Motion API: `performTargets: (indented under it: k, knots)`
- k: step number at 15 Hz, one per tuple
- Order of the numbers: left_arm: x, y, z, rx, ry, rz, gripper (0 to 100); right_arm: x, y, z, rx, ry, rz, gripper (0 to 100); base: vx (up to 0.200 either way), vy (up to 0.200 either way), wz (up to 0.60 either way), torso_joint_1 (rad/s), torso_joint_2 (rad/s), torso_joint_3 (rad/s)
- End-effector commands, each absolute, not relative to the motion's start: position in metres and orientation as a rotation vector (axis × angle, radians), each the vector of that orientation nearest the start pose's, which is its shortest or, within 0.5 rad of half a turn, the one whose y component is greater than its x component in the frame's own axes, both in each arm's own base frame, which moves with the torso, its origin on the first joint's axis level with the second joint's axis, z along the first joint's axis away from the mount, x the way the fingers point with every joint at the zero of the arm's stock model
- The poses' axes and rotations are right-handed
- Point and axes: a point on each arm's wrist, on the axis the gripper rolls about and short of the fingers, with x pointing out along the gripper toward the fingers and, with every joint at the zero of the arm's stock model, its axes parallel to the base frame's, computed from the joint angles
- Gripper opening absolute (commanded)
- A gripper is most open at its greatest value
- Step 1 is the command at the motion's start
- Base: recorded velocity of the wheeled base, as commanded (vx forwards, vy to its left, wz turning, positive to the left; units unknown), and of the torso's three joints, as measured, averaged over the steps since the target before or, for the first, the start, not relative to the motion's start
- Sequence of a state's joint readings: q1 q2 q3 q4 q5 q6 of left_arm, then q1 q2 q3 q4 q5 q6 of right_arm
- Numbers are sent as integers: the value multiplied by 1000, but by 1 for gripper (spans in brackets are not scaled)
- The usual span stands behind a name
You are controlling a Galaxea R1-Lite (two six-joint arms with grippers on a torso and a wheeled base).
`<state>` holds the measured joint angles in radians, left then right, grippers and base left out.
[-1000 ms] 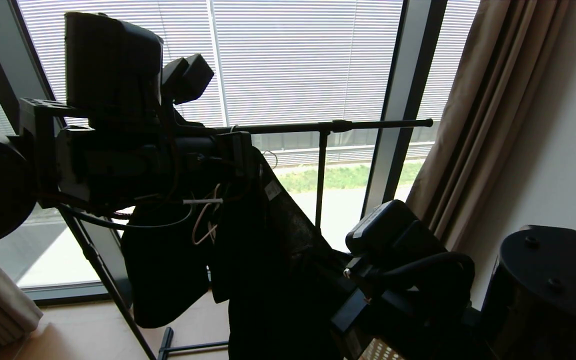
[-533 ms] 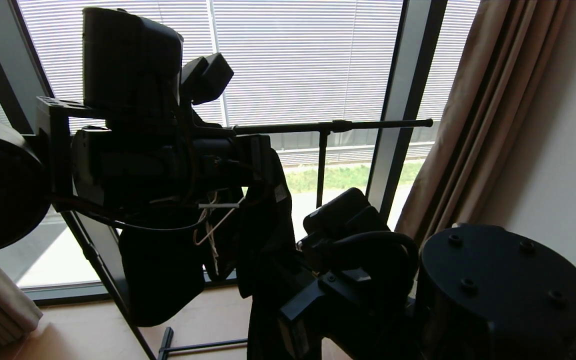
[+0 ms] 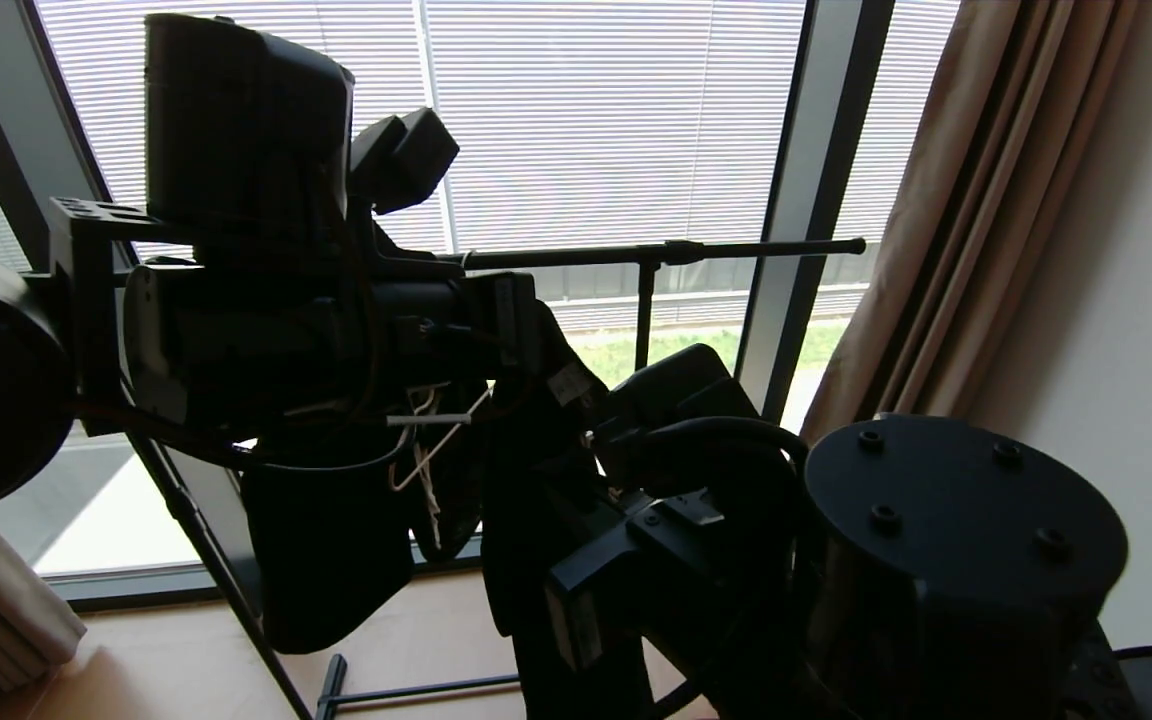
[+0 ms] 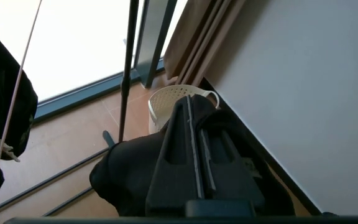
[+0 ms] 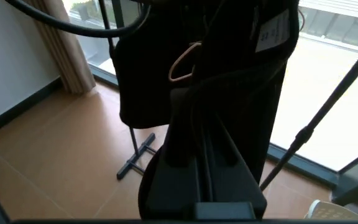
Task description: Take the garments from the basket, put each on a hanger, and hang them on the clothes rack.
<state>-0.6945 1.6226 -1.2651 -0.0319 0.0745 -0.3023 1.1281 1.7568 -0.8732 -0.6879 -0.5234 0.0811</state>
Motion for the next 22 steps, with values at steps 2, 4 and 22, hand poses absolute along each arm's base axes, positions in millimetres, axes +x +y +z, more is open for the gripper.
performTargets:
  k: [2, 4, 22]
  knots:
    - [227, -175, 275, -169, 397, -527, 0, 192, 270, 173, -162, 178, 420, 0, 0, 0, 0, 0, 0, 0]
    - [220, -168, 267, -159, 423, -521, 0, 220, 260, 169, -178, 183, 334, 0, 0, 0, 0, 0, 0, 0]
    - [161, -213, 197, -97, 731, -760, 0, 255, 282, 173, 30, 112, 296, 0, 0, 0, 0, 0, 0, 0]
